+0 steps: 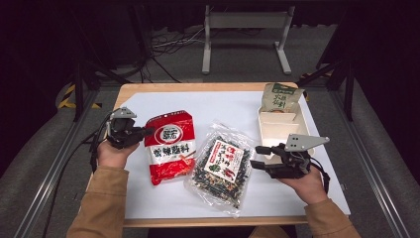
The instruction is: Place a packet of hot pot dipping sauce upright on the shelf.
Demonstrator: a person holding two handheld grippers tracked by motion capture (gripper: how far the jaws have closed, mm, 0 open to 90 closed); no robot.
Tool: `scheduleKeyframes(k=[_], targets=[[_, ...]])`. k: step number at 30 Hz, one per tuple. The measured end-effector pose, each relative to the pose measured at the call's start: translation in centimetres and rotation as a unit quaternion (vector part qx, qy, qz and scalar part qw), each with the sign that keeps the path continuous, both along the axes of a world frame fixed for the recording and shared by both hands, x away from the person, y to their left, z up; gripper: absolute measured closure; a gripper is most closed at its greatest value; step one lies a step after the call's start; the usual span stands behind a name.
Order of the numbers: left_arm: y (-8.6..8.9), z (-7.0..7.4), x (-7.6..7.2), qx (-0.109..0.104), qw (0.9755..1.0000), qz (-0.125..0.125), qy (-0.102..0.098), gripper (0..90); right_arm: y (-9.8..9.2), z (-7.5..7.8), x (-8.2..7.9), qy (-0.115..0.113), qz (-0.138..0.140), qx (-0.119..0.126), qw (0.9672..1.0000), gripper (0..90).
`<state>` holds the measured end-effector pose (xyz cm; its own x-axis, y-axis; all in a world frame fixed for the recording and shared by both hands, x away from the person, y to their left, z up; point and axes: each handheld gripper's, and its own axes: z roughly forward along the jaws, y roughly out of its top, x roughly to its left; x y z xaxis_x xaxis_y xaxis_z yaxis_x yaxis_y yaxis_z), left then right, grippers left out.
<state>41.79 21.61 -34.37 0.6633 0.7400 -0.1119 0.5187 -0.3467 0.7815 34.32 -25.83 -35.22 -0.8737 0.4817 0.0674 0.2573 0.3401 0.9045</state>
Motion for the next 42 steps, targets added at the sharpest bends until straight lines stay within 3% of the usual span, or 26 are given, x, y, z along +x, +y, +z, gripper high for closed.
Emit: scheduleKeyframes(k=[9, 16, 28, 35, 37, 42], targets=[[0.2, 2.3, -2.4, -0.004, 0.9989, -0.019, -0.042, 88.9, 0.3, 0.1, 0.0, -0.002, 0.005, 0.001, 1.0000, 46.2], [0.0, 3.9, -4.2, -0.004, 0.9960, -0.040, -0.079, 89.0, 0.7, 0.1, 0.1, -0.004, 0.011, -0.002, 0.9999, 46.3], [0.1, 5.3, -5.7, -0.027, 0.9928, -0.056, -0.102, 89.0, 1.4, 0.1, 0.3, -0.012, 0.018, -0.007, 0.9997, 46.4], [-0.7, 6.3, -6.7, -0.043, 0.9885, -0.097, -0.109, 89.0, 1.8, 0.5, 0.1, -0.017, 0.021, -0.012, 0.9996, 46.4], [-1.3, 6.8, -7.3, -0.046, 0.9851, -0.116, -0.119, 89.0, 1.8, 0.5, 0.1, -0.017, 0.021, -0.013, 0.9995, 46.4], [-2.1, 7.3, -7.9, -0.042, 0.9820, -0.130, -0.129, 89.0, 1.9, 0.7, 0.2, -0.018, 0.022, -0.017, 0.9994, 46.4]])
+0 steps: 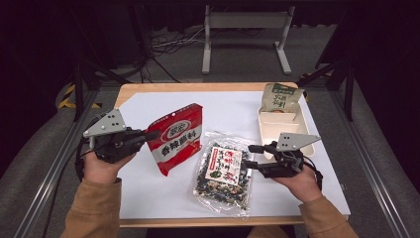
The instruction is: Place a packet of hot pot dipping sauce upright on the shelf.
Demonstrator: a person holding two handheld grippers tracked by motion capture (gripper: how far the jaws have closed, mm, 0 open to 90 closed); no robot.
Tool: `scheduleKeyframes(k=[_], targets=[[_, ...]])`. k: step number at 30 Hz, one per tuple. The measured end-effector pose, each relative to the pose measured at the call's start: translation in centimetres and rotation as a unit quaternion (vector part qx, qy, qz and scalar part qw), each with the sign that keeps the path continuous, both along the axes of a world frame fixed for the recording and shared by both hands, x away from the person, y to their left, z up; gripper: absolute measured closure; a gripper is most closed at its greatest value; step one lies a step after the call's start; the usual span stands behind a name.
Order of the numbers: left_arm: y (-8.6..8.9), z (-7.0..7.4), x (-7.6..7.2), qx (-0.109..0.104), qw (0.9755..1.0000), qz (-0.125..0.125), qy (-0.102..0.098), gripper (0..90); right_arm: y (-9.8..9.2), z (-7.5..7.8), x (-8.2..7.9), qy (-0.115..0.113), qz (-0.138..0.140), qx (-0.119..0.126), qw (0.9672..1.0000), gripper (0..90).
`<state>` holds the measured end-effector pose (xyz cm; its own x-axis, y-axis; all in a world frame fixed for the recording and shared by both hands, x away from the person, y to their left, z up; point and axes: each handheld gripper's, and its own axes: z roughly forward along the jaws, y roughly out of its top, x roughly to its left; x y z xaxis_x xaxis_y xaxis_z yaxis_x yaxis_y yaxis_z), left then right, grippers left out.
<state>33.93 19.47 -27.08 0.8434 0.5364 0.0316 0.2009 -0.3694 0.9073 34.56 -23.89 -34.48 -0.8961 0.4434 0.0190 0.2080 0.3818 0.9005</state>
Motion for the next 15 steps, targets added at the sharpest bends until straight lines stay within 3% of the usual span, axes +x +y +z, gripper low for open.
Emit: scheduleKeyframes(k=[6, 8, 12, 15], targets=[[-1.3, 0.0, -0.3, 0.000, 0.9998, -0.021, -0.003, 89.0, 0.5, 0.7, 0.2, -0.004, 0.010, -0.016, 0.9998, 49.7], [-1.7, 0.1, -0.4, -0.003, 0.9994, -0.033, -0.005, 89.0, 0.8, 1.2, 0.4, 0.005, 0.012, -0.033, 0.9994, 52.0], [-2.4, 0.3, -0.8, -0.008, 0.9985, -0.053, -0.009, 89.0, 1.3, 1.6, 0.6, 0.007, 0.017, -0.041, 0.9990, 52.4], [-3.5, 0.4, -1.1, -0.008, 0.9970, -0.076, -0.013, 88.9, 1.9, 1.6, 1.0, 0.022, 0.027, -0.050, 0.9981, 50.7]])
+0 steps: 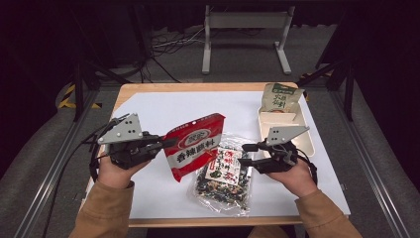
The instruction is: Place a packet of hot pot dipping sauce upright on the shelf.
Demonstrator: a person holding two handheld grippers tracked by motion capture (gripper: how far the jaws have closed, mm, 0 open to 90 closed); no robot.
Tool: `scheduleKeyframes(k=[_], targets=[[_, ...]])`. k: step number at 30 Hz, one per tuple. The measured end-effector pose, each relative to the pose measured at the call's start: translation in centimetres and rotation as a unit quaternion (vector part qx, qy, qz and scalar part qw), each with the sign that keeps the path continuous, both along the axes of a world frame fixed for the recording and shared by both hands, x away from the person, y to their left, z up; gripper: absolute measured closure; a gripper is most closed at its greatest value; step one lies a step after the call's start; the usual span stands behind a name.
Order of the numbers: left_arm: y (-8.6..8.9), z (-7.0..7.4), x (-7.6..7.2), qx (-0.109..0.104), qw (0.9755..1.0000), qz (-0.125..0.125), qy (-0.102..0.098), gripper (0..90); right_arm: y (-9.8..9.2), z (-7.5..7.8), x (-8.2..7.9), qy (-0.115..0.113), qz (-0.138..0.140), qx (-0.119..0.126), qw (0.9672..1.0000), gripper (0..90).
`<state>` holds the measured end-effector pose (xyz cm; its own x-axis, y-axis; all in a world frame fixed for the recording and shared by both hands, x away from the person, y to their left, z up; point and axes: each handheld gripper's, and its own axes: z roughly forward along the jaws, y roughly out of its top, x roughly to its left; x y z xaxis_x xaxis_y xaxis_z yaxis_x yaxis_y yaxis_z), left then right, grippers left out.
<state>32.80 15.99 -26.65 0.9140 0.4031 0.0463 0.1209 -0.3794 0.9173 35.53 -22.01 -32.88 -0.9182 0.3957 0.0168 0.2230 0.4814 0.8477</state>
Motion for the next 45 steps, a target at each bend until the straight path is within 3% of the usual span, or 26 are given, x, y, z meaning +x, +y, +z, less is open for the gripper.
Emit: scheduleKeyframes(k=[3, 8, 13, 20, 23, 27, 32, 45], targets=[[-1.1, -0.1, -0.2, 0.012, 0.9997, -0.020, -0.004, 89.0, 0.5, 0.1, 0.1, -0.002, 0.010, 0.001, 1.0000, 47.8], [-2.1, -0.2, -0.5, 0.013, 0.9990, -0.042, -0.005, 89.0, 1.2, 0.4, 0.6, -0.006, 0.030, 0.013, 0.9995, 39.4], [-2.6, -0.2, -0.8, 0.009, 0.9982, -0.059, -0.009, 88.9, 1.6, 0.1, 1.2, -0.006, 0.048, 0.019, 0.9987, 39.9], [-3.0, -0.3, -0.8, 0.008, 0.9979, -0.063, -0.013, 88.9, 2.4, -0.8, 1.9, -0.007, 0.078, 0.033, 0.9964, 47.0], [-3.0, -0.4, -0.7, 0.008, 0.9982, -0.058, -0.008, 88.9, 2.8, -1.1, 2.0, -0.011, 0.090, 0.037, 0.9952, 57.4], [-3.0, -0.4, -0.7, 0.009, 0.9984, -0.055, -0.005, 88.9, 3.0, -1.1, 1.7, -0.033, 0.092, 0.015, 0.9951, 72.0], [-2.9, -0.4, -0.7, 0.007, 0.9987, -0.050, -0.006, 88.9, 3.1, -1.0, 1.5, -0.035, 0.106, 0.003, 0.9938, 86.1], [-2.4, -0.8, -0.4, -0.005, 0.9991, -0.042, -0.004, 88.4, 3.1, -0.2, 0.7, -0.031, 0.103, -0.012, 0.9941, 89.7]])
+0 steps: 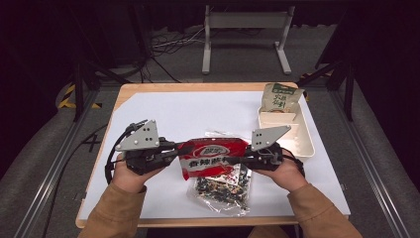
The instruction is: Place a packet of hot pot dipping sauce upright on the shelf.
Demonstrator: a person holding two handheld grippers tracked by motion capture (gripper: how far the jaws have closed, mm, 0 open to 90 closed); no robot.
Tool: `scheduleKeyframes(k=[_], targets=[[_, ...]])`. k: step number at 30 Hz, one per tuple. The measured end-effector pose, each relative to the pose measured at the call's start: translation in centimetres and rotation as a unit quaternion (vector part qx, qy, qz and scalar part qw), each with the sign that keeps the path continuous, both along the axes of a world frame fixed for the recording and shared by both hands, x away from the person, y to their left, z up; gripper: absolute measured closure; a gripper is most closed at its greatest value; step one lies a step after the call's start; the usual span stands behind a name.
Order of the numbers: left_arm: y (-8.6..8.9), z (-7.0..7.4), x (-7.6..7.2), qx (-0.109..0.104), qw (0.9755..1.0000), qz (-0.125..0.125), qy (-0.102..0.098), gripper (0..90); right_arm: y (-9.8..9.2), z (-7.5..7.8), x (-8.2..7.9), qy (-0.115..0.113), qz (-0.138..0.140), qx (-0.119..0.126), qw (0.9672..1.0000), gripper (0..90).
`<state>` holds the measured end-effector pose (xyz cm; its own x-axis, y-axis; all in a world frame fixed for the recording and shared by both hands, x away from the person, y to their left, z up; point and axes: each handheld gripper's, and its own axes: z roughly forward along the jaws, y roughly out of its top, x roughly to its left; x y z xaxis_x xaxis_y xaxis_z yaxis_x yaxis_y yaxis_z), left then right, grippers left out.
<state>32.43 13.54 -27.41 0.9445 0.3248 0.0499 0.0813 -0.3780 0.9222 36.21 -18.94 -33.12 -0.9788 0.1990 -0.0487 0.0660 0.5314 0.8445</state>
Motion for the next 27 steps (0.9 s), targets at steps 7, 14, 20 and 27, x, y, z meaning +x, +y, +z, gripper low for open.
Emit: scheduleKeyframes(k=[7, 14, 20, 27], targets=[[0.1, -0.2, 0.2, -0.004, 1.0000, -0.004, 0.004, 86.4, -0.3, 0.5, 0.0, 0.007, 0.000, -0.004, 1.0000, 89.9], [0.3, -0.8, 0.8, -0.009, 0.9998, 0.007, 0.013, 67.6, -0.8, 1.0, 0.0, 0.018, -0.005, -0.003, 0.9998, 89.9], [0.9, -1.2, 1.2, -0.010, 0.9997, 0.017, 0.017, 59.9, -1.7, 2.0, 0.1, 0.010, -0.018, -0.008, 0.9998, 89.8], [1.4, -1.6, 1.7, -0.006, 0.9993, 0.030, 0.020, 56.5, -3.0, 3.2, 0.4, 0.006, -0.029, -0.015, 0.9994, 89.8]])
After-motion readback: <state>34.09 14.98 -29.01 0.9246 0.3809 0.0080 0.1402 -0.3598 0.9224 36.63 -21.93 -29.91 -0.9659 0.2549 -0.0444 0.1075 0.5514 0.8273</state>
